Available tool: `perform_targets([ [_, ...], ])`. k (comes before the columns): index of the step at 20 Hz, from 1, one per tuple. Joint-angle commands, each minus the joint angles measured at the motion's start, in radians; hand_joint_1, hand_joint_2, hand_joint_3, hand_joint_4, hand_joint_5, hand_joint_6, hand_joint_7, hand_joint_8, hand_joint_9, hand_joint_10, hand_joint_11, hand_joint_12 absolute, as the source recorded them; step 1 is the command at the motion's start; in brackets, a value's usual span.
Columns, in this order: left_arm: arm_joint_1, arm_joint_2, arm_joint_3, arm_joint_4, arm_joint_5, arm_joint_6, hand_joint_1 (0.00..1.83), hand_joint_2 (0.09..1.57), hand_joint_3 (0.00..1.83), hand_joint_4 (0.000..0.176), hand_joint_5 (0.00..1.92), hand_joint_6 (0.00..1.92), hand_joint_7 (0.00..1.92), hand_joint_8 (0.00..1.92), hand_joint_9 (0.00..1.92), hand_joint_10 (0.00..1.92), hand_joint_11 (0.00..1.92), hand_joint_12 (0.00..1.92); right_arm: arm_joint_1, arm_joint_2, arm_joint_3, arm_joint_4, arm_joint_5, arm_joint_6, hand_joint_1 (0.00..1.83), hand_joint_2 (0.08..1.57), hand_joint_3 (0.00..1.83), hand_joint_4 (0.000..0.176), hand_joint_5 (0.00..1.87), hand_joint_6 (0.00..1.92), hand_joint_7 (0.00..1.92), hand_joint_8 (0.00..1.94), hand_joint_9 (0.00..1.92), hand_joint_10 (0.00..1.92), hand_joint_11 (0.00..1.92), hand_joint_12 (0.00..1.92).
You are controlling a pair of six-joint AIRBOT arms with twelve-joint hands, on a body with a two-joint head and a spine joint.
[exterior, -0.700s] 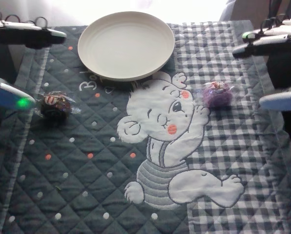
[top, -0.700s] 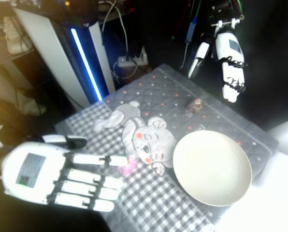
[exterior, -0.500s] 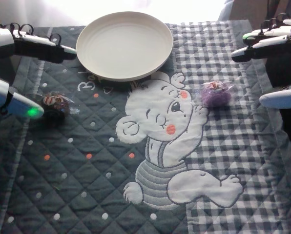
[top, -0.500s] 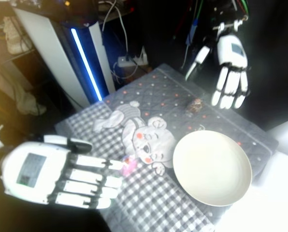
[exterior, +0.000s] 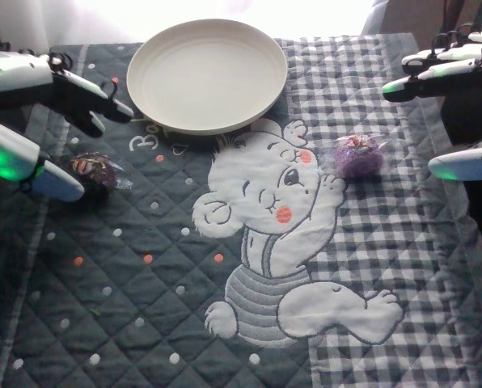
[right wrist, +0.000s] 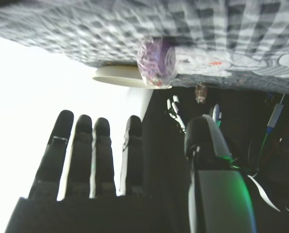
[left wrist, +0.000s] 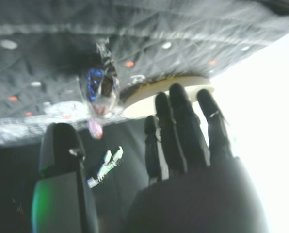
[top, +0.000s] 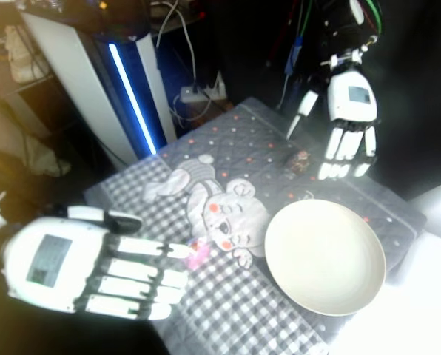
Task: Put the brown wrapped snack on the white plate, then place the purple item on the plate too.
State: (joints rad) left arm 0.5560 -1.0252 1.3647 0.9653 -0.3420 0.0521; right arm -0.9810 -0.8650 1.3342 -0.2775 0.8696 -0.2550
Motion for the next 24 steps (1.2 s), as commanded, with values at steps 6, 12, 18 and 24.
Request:
perform_targets([
  [6, -0.026, -0.025, 0.018, 0.063, -0.012, -0.053, 1.01, 0.9, 0.0, 0.0, 1.01, 0.02, 0.89, 0.95, 0.79, 0.87, 0.28, 1.33, 0.016, -0.003, 0.006, 0.049, 0.102, 0.009, 0.74, 1.06, 0.0, 0.144, 0.43, 0.0, 0.26, 0.01, 0.26, 0.01, 0.01, 0.78],
  [12, -0.014, -0.072, 0.052, 0.083, 0.02, -0.053, 1.09, 0.98, 0.0, 0.0, 0.91, 0.35, 0.86, 1.05, 0.75, 1.11, 0.29, 1.49, 0.016, -0.006, 0.011, 0.058, 0.102, 0.009, 0.74, 1.06, 0.0, 0.146, 0.45, 0.0, 0.26, 0.0, 0.25, 0.0, 0.0, 0.75],
  [18, -0.01, -0.082, 0.07, 0.059, 0.026, -0.053, 1.13, 1.09, 0.01, 0.0, 1.02, 0.87, 0.9, 1.32, 0.77, 1.69, 0.45, 1.85, 0.016, -0.007, 0.013, 0.058, 0.102, 0.009, 0.83, 1.06, 0.0, 0.135, 0.48, 0.0, 0.26, 0.0, 0.25, 0.0, 0.0, 0.77],
  [24, -0.118, -0.082, 0.095, -0.112, -0.075, 0.05, 1.18, 1.08, 0.0, 0.0, 1.05, 0.86, 0.95, 1.51, 1.02, 1.8, 0.94, 1.91, 0.016, -0.007, 0.014, 0.058, 0.103, 0.009, 0.87, 1.06, 0.0, 0.126, 0.48, 0.0, 0.26, 0.0, 0.21, 0.01, 0.0, 0.65],
])
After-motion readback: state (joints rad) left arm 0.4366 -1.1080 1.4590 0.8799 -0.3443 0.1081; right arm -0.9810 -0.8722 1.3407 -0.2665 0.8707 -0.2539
